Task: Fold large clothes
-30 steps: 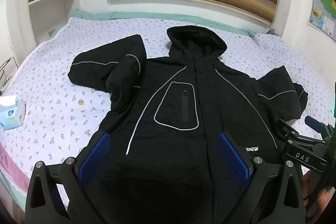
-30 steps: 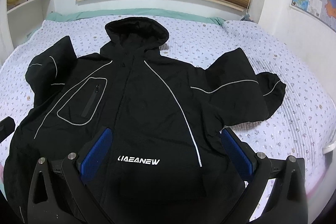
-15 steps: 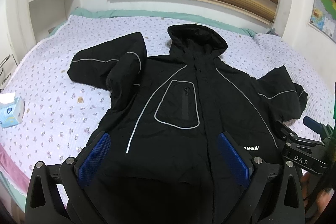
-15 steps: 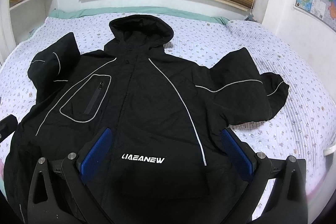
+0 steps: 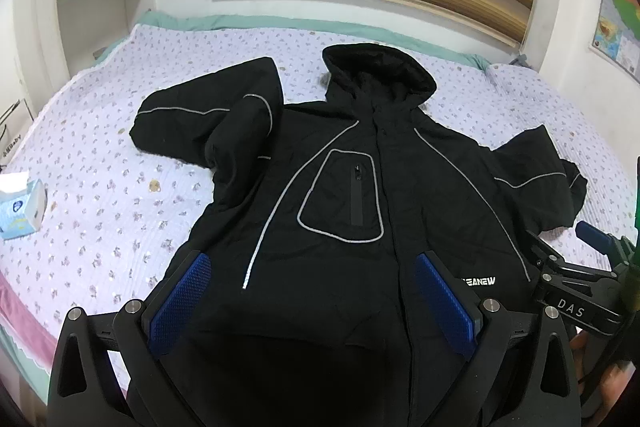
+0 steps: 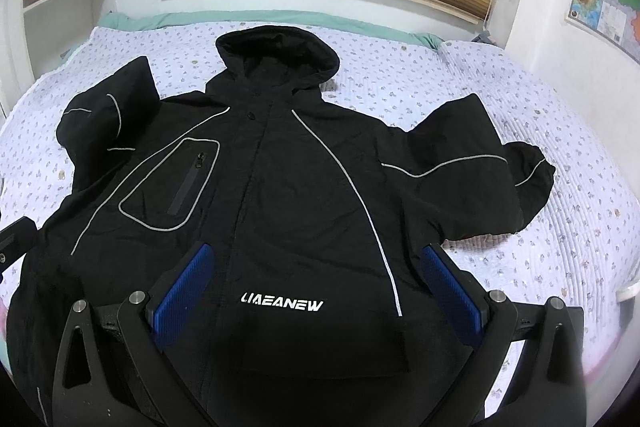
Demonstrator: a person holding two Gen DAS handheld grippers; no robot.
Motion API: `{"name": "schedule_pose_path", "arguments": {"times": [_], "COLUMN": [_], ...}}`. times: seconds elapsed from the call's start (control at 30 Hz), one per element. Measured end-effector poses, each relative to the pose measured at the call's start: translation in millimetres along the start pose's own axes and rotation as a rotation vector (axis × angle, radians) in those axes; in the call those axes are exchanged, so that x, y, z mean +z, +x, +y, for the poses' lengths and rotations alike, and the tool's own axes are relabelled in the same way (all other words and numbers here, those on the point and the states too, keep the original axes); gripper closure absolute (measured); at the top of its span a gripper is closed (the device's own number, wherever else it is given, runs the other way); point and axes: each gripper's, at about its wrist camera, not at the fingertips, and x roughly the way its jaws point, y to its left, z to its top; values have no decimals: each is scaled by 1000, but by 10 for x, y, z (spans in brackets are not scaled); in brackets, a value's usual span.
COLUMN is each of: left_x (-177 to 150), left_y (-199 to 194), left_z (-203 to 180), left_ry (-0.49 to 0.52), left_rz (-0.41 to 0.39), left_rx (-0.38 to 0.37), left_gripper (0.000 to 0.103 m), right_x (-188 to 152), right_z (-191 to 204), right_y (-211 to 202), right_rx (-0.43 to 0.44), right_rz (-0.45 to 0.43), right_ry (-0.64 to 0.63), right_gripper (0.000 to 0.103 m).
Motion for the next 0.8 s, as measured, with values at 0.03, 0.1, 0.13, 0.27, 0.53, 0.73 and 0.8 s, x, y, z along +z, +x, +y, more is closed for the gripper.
{"name": "schedule_pose_path", "arguments": {"times": [0.03, 0.1, 0.13, 0.27, 0.53, 0.73, 0.8], "left_x": [1, 14, 33, 294, 1205, 1337, 1282], "left_y": [0, -7, -11, -130, -123, 531, 793], "left_z": [-3, -6, 0, 174, 1051, 1921, 2185], "left_ry": [1, 8, 13, 30, -57, -263, -328], "left_rz": [0, 0, -1, -41, -88, -15, -6], "left_rx": [0, -4, -7, -2, -86, -141, -123], "left_gripper": [1, 1, 1, 1, 1, 1, 1], "right_x": [2, 11, 25, 202, 1059, 1207, 1107], "right_z": [2, 4, 15, 112, 258, 514, 590], "right_y": [2, -2, -7, -88, -218, 738, 1154], "right_rx": [0, 5, 9, 65, 415, 308, 256], "right_rz": [0, 1, 0, -25, -117, -52, -22], "right_ry": [1, 5, 4, -21, 40, 40, 29], "right_gripper": [0, 0, 0, 0, 0, 0, 1]}}
